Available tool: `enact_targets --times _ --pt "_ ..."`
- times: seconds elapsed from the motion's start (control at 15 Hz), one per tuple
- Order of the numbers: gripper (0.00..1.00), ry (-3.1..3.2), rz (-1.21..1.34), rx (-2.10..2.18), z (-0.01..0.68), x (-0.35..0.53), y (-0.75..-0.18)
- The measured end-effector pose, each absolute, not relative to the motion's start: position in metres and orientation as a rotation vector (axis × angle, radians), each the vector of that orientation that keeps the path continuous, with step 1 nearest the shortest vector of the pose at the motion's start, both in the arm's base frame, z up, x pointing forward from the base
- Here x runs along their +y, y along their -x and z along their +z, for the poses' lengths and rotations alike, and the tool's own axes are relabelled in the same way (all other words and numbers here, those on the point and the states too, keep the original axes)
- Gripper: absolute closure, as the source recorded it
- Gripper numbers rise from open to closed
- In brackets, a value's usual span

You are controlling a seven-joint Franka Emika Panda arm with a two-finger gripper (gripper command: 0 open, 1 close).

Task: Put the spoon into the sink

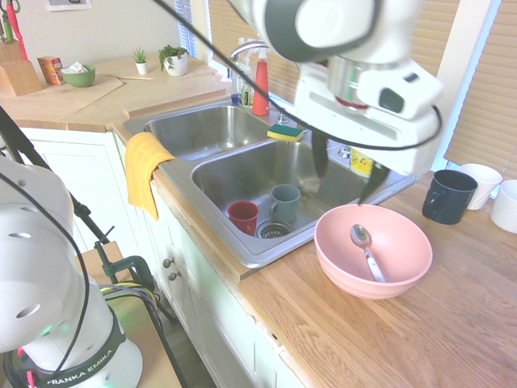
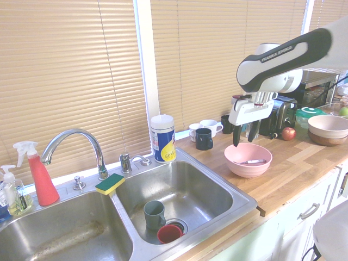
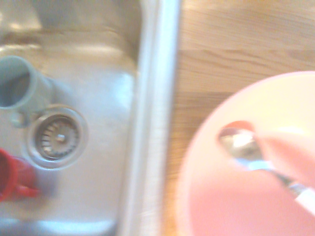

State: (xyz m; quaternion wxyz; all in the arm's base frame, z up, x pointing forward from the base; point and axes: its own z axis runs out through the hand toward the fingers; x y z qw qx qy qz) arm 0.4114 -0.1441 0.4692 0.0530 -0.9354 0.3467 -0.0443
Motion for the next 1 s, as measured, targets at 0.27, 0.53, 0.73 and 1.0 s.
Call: enact_targets --times 0.27,0.53,0.73,1.0 --pt "0.00 3.005 -0.076 0.952 0.437 -0.166 -0.444" --pt "0.00 3.168 0.031 0.772 0.401 -0.175 -0.457" --pt "0.00 3.227 0.043 0.681 0.383 -0.188 -0.460" --pt "0.00 3.254 0.085 0.540 0.354 -0.193 -0.466"
